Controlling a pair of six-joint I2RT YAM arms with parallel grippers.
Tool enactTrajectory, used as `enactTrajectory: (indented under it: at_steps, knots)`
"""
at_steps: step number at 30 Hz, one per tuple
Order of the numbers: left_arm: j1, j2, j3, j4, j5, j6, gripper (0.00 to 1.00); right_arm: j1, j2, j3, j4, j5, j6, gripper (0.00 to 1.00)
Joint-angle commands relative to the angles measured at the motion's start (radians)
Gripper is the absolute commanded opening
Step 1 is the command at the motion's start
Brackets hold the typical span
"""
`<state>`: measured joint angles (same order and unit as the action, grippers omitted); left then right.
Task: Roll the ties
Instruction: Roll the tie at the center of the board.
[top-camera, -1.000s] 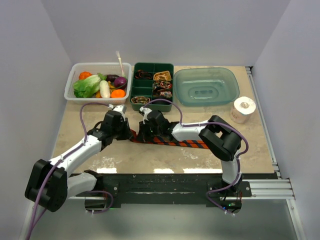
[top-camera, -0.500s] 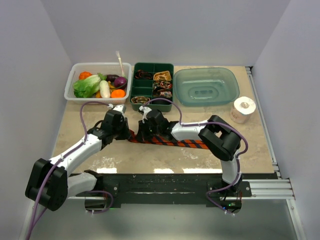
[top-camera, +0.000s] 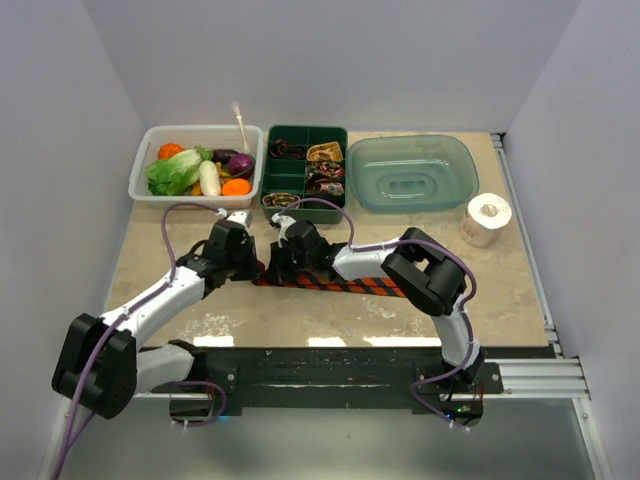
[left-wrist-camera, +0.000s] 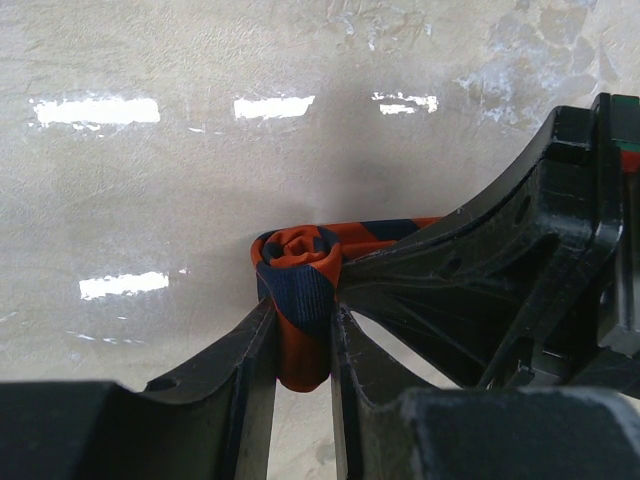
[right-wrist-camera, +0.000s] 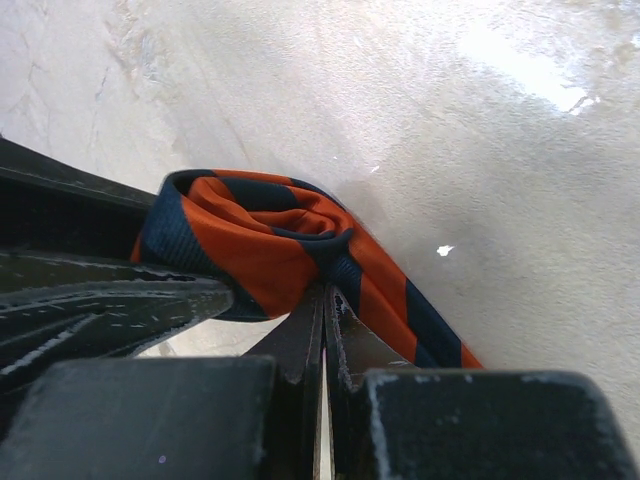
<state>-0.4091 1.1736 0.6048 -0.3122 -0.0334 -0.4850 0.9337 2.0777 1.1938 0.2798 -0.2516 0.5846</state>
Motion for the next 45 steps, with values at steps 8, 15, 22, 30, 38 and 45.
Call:
enactTrajectory:
  at_steps: [8, 15, 22, 30, 38, 45]
  knots:
    - [-0.075, 0.063, 0.127, -0.122, -0.126, 0.025, 0.00, 0.020, 0.030, 0.049, -0.031, 0.006, 0.000, 0.00]
    - [-0.129, 0.116, 0.167, -0.174, -0.214, 0.016, 0.00, 0.020, 0.027, 0.059, -0.044, 0.003, -0.002, 0.00]
    - [-0.155, 0.138, 0.187, -0.197, -0.257, 0.010, 0.00, 0.020, 0.038, 0.087, -0.053, -0.018, 0.003, 0.00]
    - [-0.174, 0.155, 0.217, -0.258, -0.322, 0.008, 0.00, 0.017, -0.045, 0.070, -0.093, -0.002, 0.011, 0.00]
    - [-0.178, 0.156, 0.234, -0.297, -0.353, 0.006, 0.00, 0.002, -0.120, 0.073, -0.194, 0.061, -0.023, 0.00]
    - [-0.191, 0.172, 0.247, -0.324, -0.369, 0.005, 0.00, -0.036, -0.188, 0.003, -0.202, 0.095, -0.025, 0.00]
